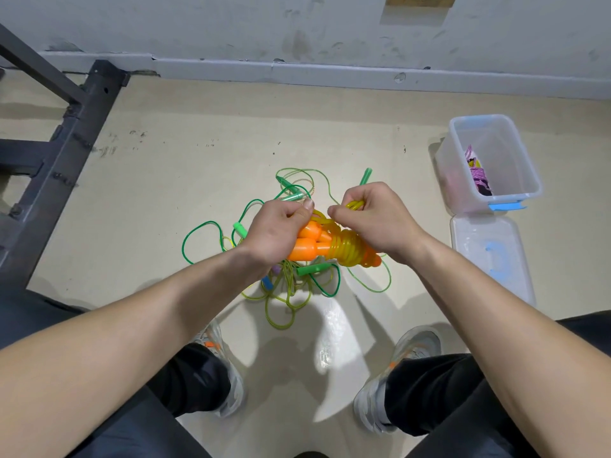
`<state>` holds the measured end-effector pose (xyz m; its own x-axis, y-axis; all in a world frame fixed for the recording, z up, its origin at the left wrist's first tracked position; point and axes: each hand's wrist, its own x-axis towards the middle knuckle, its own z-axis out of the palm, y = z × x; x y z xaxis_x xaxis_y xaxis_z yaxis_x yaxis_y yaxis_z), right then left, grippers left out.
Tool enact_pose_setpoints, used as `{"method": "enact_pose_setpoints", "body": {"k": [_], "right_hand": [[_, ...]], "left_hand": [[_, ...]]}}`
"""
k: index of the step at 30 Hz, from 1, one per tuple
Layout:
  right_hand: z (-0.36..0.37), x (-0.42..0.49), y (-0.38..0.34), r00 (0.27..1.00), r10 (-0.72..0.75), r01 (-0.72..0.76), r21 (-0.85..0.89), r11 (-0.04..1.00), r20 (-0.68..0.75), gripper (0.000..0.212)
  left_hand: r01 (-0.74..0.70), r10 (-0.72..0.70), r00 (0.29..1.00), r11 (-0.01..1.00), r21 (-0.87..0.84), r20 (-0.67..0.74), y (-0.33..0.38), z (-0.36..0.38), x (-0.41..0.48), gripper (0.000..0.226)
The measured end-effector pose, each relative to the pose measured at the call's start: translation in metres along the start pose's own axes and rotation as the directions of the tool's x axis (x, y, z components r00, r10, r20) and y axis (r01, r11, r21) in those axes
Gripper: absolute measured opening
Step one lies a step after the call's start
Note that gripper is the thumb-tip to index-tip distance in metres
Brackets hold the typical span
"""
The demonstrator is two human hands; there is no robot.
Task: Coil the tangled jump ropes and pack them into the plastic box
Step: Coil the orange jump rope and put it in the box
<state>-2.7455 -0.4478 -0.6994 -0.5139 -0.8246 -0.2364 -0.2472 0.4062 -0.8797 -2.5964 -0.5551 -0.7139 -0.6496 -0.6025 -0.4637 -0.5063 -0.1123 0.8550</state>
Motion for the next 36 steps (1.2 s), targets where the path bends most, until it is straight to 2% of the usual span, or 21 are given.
{"method": "enact_pose_setpoints", "body": {"k": [6,9,12,17,22,24,26,29,32,36], "right_hand": [[0.000,0.002,0.001,0.998,0.064,-0.065,0.029,0.997,0.011,0.037],[0.003,0.000,-0.003,0.998,0.040,-0.038,-0.052,0.998,0.046,0.037],[0.005,0.001,-0.001,0.999,0.025,-0.023,-0.104,0.994,0.020,0.041],[0.005,-0.001,0.001,0.998,-0.027,0.014,-0.207,0.978,-0.063,0.046],[0.010,-0.003,0.004,0.994,-0.073,0.047,-0.303,0.952,-0.077,0.044],[0.014,-0.004,0.005,0.994,-0.084,0.057,-0.340,0.939,-0.067,0.042],[0.019,-0.006,0.008,0.995,-0.090,0.066,-0.376,0.924,-0.048,0.040],[0.025,-0.009,0.011,0.993,-0.118,0.094,-0.425,0.900,-0.030,0.042],[0.026,-0.009,0.012,0.993,-0.119,0.095,-0.450,0.888,-0.025,0.042],[0.034,-0.013,0.015,0.989,-0.112,0.053,-0.486,0.872,-0.092,0.038]], "left_hand": [[0.030,-0.030,0.999,1.000,0.005,-0.011,0.002,0.000,0.000,0.050],[0.007,-0.006,0.999,1.000,0.027,-0.033,0.005,0.002,-0.002,0.051],[-0.018,0.021,0.999,0.998,0.054,-0.046,0.001,0.003,-0.001,0.050],[0.004,-0.006,0.996,1.000,0.020,0.089,-0.001,0.001,0.002,0.055],[0.103,-0.086,0.978,0.992,-0.078,0.190,-0.006,-0.003,0.005,0.060],[0.172,-0.142,0.967,0.977,-0.130,0.210,-0.004,-0.003,0.003,0.051],[0.227,-0.181,0.955,0.956,-0.185,0.234,-0.002,-0.002,0.002,0.032],[0.270,-0.209,0.945,0.933,-0.238,0.251,-0.003,0.001,0.000,0.025],[0.221,-0.183,0.968,0.945,-0.239,0.173,-0.009,0.004,0.000,0.027],[0.004,-0.006,1.000,0.995,-0.102,-0.019,-0.014,0.013,-0.001,0.016]]}}
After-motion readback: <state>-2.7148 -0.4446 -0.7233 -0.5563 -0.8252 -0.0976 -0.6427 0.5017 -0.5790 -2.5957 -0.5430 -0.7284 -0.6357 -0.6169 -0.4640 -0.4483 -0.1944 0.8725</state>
